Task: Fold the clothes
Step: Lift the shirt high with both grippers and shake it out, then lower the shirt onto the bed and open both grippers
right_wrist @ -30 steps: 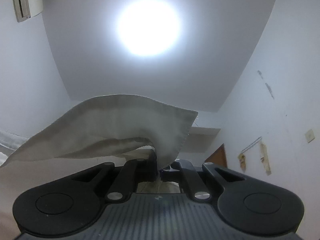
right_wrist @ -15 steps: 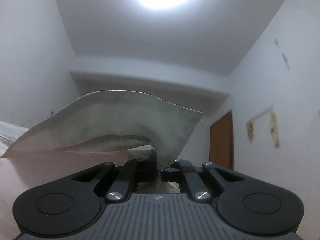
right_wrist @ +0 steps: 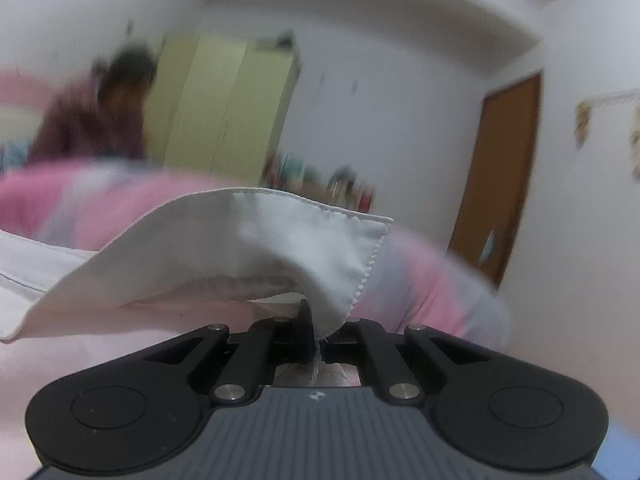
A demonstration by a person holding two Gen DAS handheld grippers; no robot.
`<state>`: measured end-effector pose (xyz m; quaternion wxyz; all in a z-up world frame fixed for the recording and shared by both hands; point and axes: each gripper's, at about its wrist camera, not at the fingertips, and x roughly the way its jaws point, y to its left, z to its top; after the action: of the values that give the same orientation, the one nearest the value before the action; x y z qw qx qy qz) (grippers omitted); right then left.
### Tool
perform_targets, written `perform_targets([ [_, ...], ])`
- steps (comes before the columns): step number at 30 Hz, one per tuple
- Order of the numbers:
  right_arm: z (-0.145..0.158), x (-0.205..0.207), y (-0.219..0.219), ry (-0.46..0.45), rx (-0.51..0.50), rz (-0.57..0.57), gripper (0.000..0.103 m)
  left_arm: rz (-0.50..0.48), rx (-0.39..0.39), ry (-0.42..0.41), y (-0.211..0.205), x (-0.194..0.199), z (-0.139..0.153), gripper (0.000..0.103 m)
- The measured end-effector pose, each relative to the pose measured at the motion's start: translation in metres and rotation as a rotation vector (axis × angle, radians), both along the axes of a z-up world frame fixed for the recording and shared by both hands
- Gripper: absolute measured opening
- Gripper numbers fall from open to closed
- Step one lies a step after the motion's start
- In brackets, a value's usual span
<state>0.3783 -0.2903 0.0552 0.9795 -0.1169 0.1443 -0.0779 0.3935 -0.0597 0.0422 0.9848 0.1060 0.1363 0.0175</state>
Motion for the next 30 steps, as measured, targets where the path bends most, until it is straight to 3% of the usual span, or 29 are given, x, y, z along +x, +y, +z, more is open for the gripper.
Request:
perform_targets([
  [4, -0.075, 0.064, -0.001, 0.168, -0.006, 0.003, 0.003, 0.018, 0.001, 0.190, 0.005, 0.051, -0.064, 0.003],
  [7, -0.128, 0.094, 0.003, 0.273, -0.064, 0.007, 0.003, -0.008, -0.043, 0.333, 0.017, 0.078, -0.102, 0.008],
  [12, -0.141, 0.079, 0.004, 0.316, -0.244, 0.077, 0.006, -0.064, -0.101, 0.484, 0.037, 0.098, -0.136, 0.024],
  [13, -0.143, 0.075, 0.004, 0.324, -0.280, 0.091, 0.011, -0.072, -0.107, 0.492, 0.040, 0.098, -0.139, 0.027],
  [14, -0.145, 0.072, 0.004, 0.332, -0.316, 0.105, 0.016, -0.082, -0.122, 0.504, 0.045, 0.098, -0.134, 0.037],
  [15, -0.147, 0.069, 0.004, 0.340, -0.353, 0.120, 0.030, -0.093, -0.138, 0.515, 0.049, 0.098, -0.128, 0.048],
  [16, -0.150, 0.065, 0.004, 0.347, -0.389, 0.134, 0.046, -0.105, -0.167, 0.529, 0.054, 0.096, -0.123, 0.053],
  [19, -0.156, 0.055, 0.004, 0.370, -0.498, 0.177, 0.063, -0.141, -0.250, 0.541, 0.067, 0.087, -0.109, 0.066],
  [22, -0.156, 0.041, 0.004, 0.387, -0.583, 0.216, 0.071, -0.158, -0.295, 0.539, 0.077, 0.071, -0.095, 0.075],
  [25, -0.134, 0.021, -0.004, 0.375, -0.571, 0.223, 0.074, -0.169, -0.317, 0.519, 0.087, 0.054, -0.086, 0.078],
  [27, -0.119, 0.010, -0.007, 0.358, -0.508, 0.209, 0.074, -0.175, -0.323, 0.499, 0.092, 0.042, -0.081, 0.078],
  [30, -0.084, -0.001, -0.013, 0.322, -0.271, 0.217, 0.074, -0.205, -0.352, 0.492, 0.096, 0.035, -0.076, 0.076],
])
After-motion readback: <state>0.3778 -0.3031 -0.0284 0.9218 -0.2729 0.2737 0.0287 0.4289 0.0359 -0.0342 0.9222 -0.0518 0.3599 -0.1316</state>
